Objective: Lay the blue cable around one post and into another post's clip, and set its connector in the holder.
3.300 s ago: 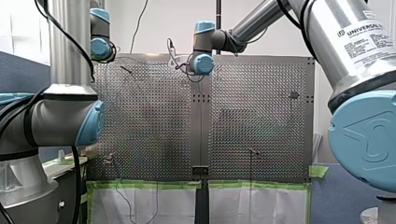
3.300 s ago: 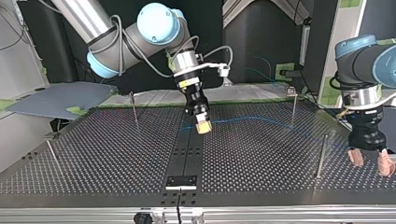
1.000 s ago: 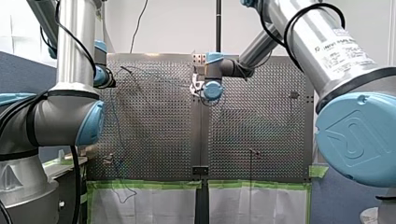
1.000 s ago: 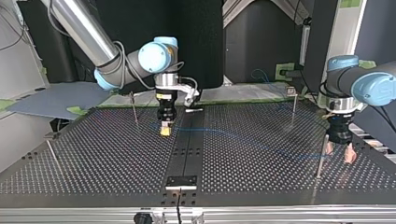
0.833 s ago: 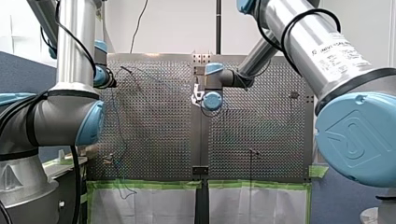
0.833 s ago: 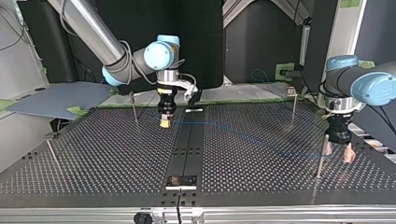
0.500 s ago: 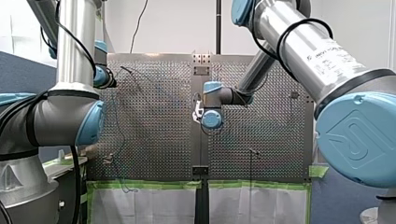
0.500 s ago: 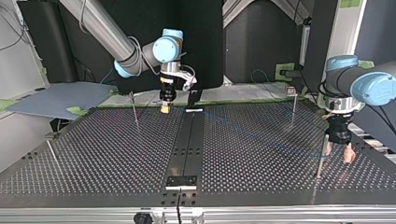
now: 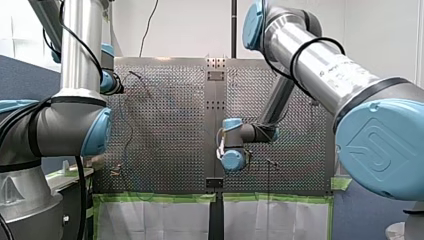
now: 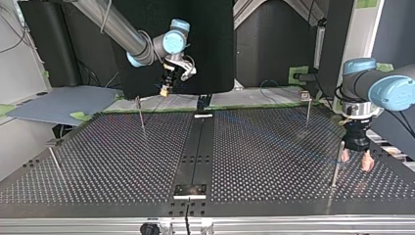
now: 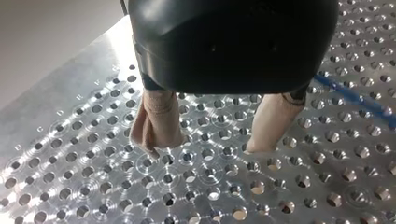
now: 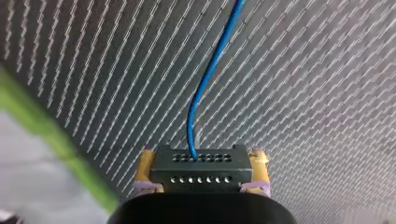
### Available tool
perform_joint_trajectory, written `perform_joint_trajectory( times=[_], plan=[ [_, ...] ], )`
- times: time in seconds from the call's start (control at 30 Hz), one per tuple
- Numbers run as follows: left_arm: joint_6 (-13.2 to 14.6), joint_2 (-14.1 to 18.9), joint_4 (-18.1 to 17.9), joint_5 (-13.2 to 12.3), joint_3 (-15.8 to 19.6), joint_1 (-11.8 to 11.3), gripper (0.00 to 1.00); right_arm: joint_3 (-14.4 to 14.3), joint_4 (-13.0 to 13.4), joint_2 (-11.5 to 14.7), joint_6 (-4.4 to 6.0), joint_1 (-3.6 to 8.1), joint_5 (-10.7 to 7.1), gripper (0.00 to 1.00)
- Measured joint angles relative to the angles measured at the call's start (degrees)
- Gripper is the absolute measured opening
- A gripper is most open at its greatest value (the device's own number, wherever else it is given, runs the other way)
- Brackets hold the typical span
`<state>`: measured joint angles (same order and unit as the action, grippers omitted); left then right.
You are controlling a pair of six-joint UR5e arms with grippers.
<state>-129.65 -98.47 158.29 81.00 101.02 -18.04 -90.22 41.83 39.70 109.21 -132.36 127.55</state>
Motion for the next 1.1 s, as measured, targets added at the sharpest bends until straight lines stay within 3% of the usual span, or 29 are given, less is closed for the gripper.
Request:
perform_joint_trajectory(
  times=[0.17,0.3,1.1],
  plan=[
    [-0.06,-0.01,-0.06,-0.02,0.0,-0.07,1.0,-2.64,2.66,-2.64,2.29,2.13,2.04,0.0],
    [-0.11,-0.03,-0.08,-0.05,-0.01,-0.09,1.0,-4.66,4.69,-4.66,1.79,4.09,1.09,0.0],
    [-0.11,0.0,0.0,-0.22,-0.02,0.42,1.0,-16.52,16.63,-15.72,-9.44,16.05,-10.61,0.0]
  ],
)
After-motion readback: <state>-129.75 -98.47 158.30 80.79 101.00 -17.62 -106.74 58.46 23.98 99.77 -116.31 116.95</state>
